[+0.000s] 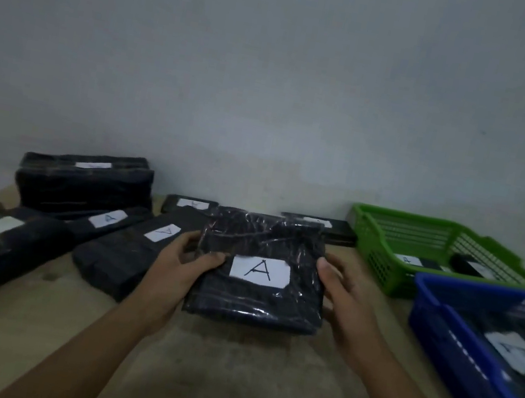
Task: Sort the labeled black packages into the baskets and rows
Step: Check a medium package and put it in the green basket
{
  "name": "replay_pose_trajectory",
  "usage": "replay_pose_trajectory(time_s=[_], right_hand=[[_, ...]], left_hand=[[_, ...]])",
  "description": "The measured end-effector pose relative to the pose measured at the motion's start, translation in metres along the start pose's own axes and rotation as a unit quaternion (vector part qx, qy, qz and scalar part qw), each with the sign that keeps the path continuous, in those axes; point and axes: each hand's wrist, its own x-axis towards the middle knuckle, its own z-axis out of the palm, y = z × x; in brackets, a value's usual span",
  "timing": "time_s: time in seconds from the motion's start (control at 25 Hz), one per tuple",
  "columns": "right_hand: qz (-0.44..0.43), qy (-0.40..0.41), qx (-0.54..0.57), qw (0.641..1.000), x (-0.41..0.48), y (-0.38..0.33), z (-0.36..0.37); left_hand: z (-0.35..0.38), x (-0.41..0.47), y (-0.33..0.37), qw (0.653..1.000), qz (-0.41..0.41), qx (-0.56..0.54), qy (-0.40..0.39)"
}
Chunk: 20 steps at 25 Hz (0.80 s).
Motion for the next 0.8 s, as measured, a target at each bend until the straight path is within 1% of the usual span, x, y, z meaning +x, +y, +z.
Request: replay_pose_trajectory(time_s=[0.08,0.16,0.2,0.36,0.44,0.52,0.68,0.8], right_hand=[[0.086,-0.041,0.046,0.994,0.000,0.018,-0.009],[0.104,-0.072,0.010,0.992,0.005,0.025,-0.012],[0.099,-0.072,-0.006,0.992,0.009,0.027,-0.011],[0.047,-0.069,0.015,0.996,0.020,0.035,-0.001],[0.020,-0.047,0.012,0.999,0.019,0.037,0.002],[-0.004,-0.011,0.021,1.000,0.017,0.037,-0.002],[-0.005,0.006,0.037,0.999,0.007,0.034,-0.004],[-0.010,0.004,0.012,1.000,0.002,0.029,-0.001]], left_hand=[[0.011,0.001,-0.021,1.000,-0.002,-0.002,0.001],[0.015,0.002,-0.032,1.000,-0.009,-0.012,0.013],[0.014,0.003,-0.034,1.000,-0.011,-0.020,0.016],[0.004,0.008,-0.035,0.997,-0.022,-0.079,0.002],[0.000,0.008,-0.037,0.995,-0.031,-0.092,-0.038],[-0.003,0.010,-0.042,0.994,-0.027,-0.072,-0.083],[-0.003,0.012,-0.044,0.990,0.005,-0.050,-0.131],[0.001,0.011,-0.045,0.990,0.025,-0.081,-0.110]])
